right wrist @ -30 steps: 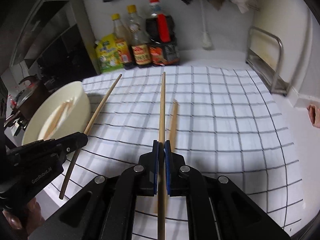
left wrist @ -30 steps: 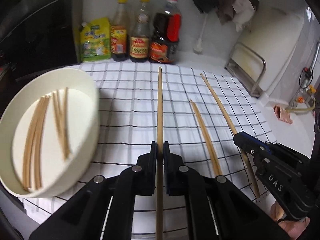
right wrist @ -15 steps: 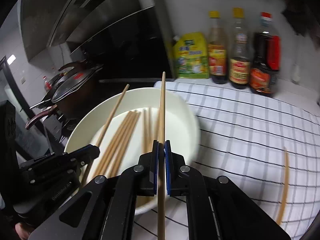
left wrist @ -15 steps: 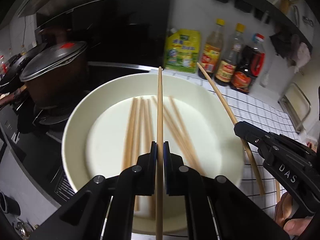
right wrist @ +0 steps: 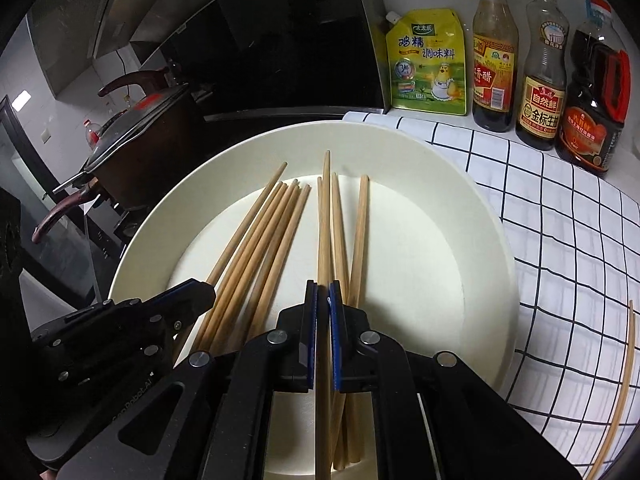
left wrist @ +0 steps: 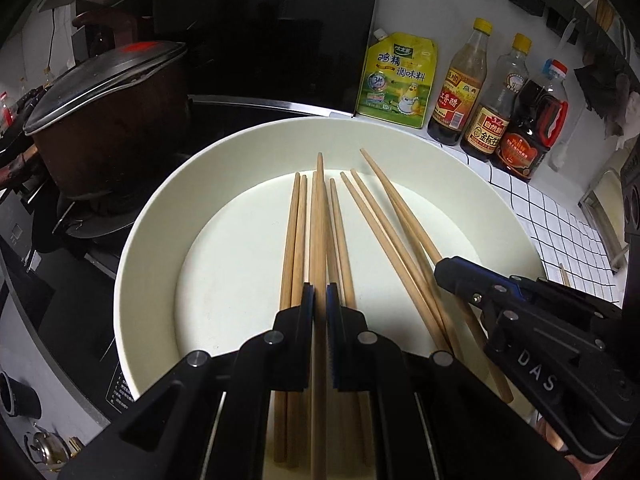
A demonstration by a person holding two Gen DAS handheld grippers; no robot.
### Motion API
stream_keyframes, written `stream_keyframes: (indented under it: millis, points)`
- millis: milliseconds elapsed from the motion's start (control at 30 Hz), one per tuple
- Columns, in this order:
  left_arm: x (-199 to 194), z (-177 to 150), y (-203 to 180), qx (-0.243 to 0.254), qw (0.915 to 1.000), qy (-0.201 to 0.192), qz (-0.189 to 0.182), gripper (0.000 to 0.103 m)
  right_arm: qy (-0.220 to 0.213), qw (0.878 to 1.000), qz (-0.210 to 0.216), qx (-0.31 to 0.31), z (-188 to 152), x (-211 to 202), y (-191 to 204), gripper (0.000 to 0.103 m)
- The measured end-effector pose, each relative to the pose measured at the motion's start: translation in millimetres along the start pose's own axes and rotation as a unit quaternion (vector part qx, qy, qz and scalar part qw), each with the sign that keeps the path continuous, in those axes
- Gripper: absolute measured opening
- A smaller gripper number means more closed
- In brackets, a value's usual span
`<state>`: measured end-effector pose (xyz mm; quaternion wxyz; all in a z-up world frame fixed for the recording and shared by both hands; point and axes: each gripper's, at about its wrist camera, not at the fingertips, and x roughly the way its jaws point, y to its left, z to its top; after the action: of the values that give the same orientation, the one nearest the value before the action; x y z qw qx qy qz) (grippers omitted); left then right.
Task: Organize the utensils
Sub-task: 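Carry both chopsticks into the cream basin and open both tools to release, then withdraw both open tools from the basin back to the remaining chopsticks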
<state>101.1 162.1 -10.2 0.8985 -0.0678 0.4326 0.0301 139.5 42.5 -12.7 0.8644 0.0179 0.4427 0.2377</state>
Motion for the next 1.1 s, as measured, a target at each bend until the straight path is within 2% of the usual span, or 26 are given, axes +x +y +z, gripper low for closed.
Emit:
stream_keyframes:
  millis: [67,133,200,367,667,1100]
  points:
    - [0,0,1,-0.002,1.0000,0.000,0.003,0.008,-0.006,1.000,-0.001,0.000,0,-3,-1,0.006]
    - [-2,0,4,-0.007,1.0000,-0.001,0.004,0.022,-0.013,1.000,-0.002,0.000,0,-7,-2,0.014]
    - [-6,-1,6,-0.009,0.9999,-0.010,0.008,0.041,-0.019,1.000,-0.008,-0.003,-1,-11,-1,0.014]
    - [-15,-3,13,-0.020,0.9996,-0.017,0.008,0.042,-0.024,1.000,-0.011,-0.005,-5,-20,1,0.014]
    - [-33,-14,15,-0.024,0.9995,-0.022,0.005,0.050,-0.033,0.999,-0.016,0.004,-18,-39,0,0.014]
    - [-63,-30,-1,-0.012,0.9992,-0.037,-0.008,0.055,-0.062,0.998,-0.028,0.010,-43,-87,1,0.014]
